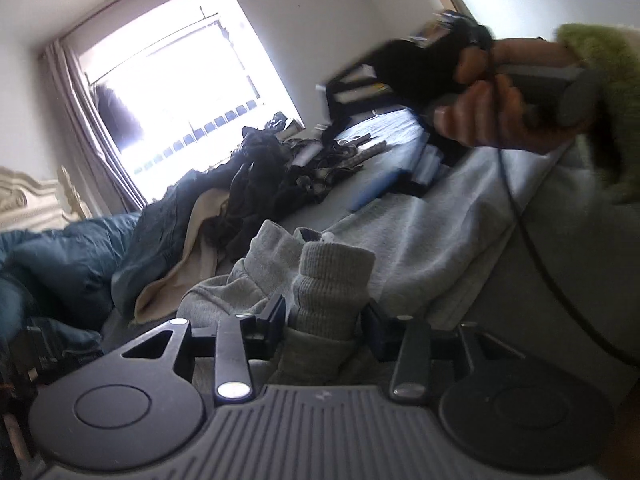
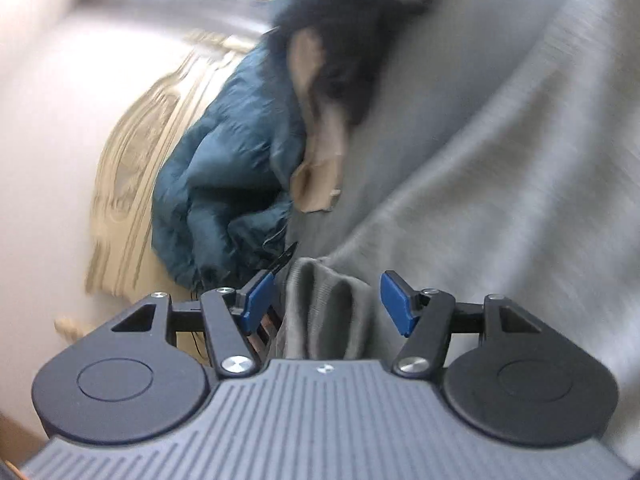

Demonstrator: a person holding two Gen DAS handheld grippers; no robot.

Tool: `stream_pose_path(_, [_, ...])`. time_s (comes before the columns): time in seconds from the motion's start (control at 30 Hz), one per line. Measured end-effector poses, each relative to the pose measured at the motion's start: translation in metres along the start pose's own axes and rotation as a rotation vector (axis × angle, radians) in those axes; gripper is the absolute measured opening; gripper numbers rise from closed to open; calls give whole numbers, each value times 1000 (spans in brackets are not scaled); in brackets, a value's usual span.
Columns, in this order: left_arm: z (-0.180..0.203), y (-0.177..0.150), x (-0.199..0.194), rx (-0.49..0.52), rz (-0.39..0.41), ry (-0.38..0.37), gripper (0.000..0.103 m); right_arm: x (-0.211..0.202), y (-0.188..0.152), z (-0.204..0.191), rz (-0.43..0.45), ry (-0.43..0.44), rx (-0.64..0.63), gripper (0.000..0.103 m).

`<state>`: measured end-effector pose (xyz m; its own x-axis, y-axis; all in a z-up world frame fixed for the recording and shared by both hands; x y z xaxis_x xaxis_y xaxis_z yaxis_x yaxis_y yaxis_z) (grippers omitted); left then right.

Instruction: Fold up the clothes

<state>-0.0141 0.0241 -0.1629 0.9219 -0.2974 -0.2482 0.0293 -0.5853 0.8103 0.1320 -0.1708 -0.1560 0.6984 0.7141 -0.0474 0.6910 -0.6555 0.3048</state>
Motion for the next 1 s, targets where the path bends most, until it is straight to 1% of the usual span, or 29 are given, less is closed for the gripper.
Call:
stream_pose_path(0.07, [7,3,-5,15,-3,7,45,26,7,-11,-72,-32,-109,60])
stream_pose_path(0.1, [9,5,-7,28,-1,14,47,38,9,-11,-110,-69,-155,60])
stream_pose_path(0.13, [11,6,-10,39,4,15,52,52,10,-11,-144,-107,-191,60])
stream_pose_path(0.23, [19,8,-18,46,17,-2,64,80,10,-7,-252,-184,-247,60])
stream_pose_path(0.3, [23,10,-22,51,21,-6,65,92,4,-6,-315,-198,-264,57])
stream_pose_path(0.37, [25,8,-21,60,16,8,65,91,-4,-5,-345,-208,-281,51])
stream_pose_path(0.43, [23,8,-19,41,15,8,65,88,-9,-7,-350,-215,-299,33])
stream_pose_path(0.47, [21,9,-19,26,15,6,65,85,-11,-9,-346,-218,-309,31])
stream_pose_path(0.5, [19,10,-23,8,17,5,65,82,-12,-11,-343,-220,-319,25])
stream_pose_path(0.53, [17,10,-25,-11,17,3,65,80,-14,-14,-338,-217,-329,23])
stream_pose_path(0.6, [11,10,-24,-51,12,-2,64,74,-15,-23,-327,-181,-328,19])
stream_pose_path(0.7, [5,10,-23,-93,2,-23,65,69,-17,-31,-329,-124,-272,17])
stream_pose_path(0.87, [3,9,-23,-130,-7,-40,64,67,-21,-4,-340,-203,-202,16])
stream_pose_path(0.93, [1,10,-24,-150,-9,-47,64,64,-24,8,-330,-210,-146,16])
stream_pose_path(1.0, [-1,11,-26,-166,-4,-56,64,62,-26,12,-320,-199,-114,16])
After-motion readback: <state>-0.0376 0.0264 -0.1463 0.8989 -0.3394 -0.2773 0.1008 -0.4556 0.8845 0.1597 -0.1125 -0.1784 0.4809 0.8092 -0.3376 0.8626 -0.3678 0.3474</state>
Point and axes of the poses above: each gripper's, at about its wrist camera, not at the fingertips, and x roughly the way its jaws point, z to its right, y to its top, the point moved 9 cm from there along x, roughly the way its jaws point, and after that the axes turned 14 degrees about y, right-handed, at the moved point
